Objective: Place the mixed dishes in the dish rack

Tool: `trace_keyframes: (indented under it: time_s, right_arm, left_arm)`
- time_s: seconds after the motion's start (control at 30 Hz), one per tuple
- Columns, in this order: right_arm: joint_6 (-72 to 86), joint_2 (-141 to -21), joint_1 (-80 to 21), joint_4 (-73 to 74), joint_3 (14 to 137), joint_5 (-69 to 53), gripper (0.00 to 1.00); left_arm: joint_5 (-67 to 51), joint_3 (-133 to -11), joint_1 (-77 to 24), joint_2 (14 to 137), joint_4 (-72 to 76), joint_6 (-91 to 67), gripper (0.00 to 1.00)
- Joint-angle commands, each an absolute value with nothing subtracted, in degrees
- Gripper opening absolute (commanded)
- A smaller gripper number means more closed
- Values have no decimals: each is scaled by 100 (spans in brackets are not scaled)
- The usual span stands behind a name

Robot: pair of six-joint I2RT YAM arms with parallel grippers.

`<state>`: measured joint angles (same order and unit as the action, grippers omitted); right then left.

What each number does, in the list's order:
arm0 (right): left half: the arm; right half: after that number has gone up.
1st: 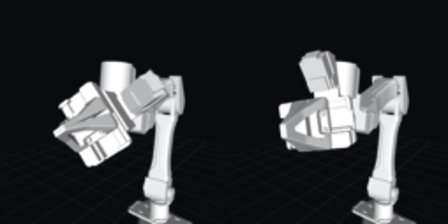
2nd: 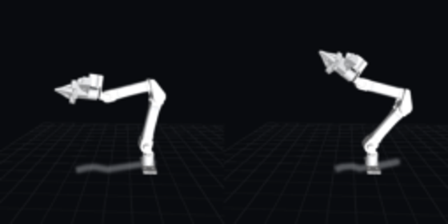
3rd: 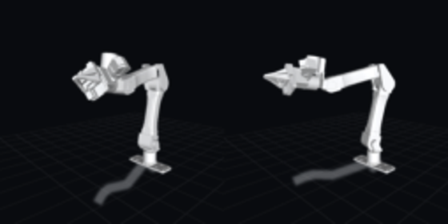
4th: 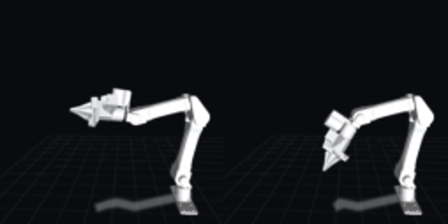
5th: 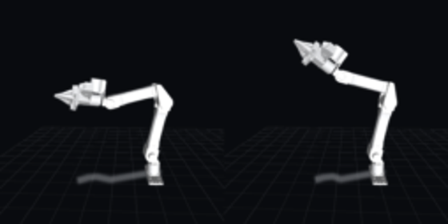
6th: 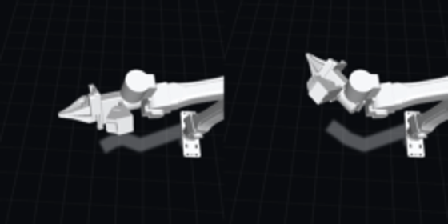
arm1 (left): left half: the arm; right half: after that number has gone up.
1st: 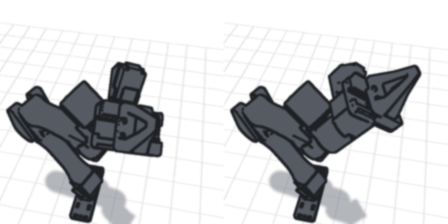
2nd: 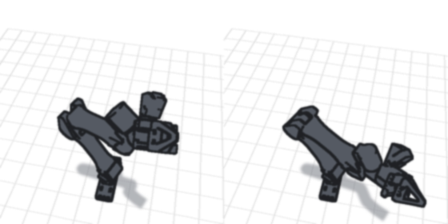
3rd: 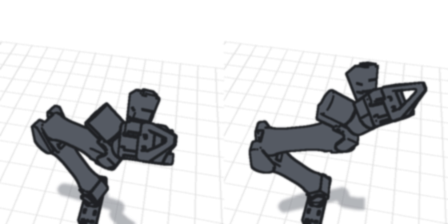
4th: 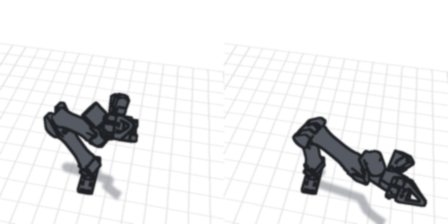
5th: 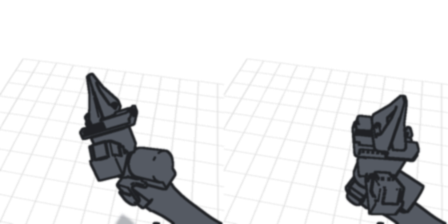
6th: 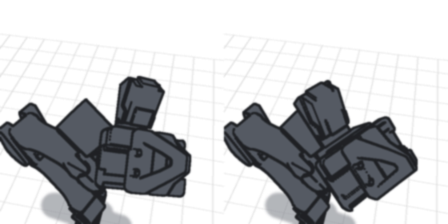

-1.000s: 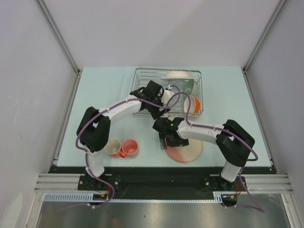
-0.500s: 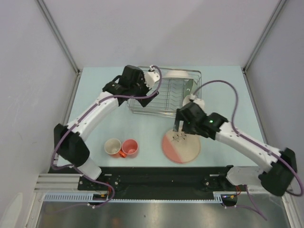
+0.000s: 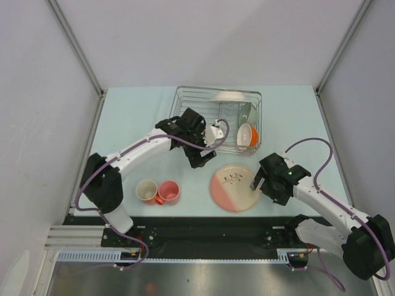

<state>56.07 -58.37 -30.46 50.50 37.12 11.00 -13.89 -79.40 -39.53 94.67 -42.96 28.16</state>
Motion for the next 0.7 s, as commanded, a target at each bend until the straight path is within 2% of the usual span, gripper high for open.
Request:
trace_keyframes:
  time_s: [0.0, 0.47, 0.67]
  right_arm:
    - [5853, -5888, -2988, 4546, 3384, 695, 100]
    - [5845, -5660, -2909, 2577, 2295, 168, 100]
    - [5950, -5599, -2619, 2478, 1925, -202, 97]
  left_arm:
    - [-1757, -8086, -4166, 9738, -4377, 3058, 100]
    - [-2048, -8139, -4429, 10757, -3947, 2839, 100]
    - [-2188, -8376, -4447, 11188, -3779, 2681, 100]
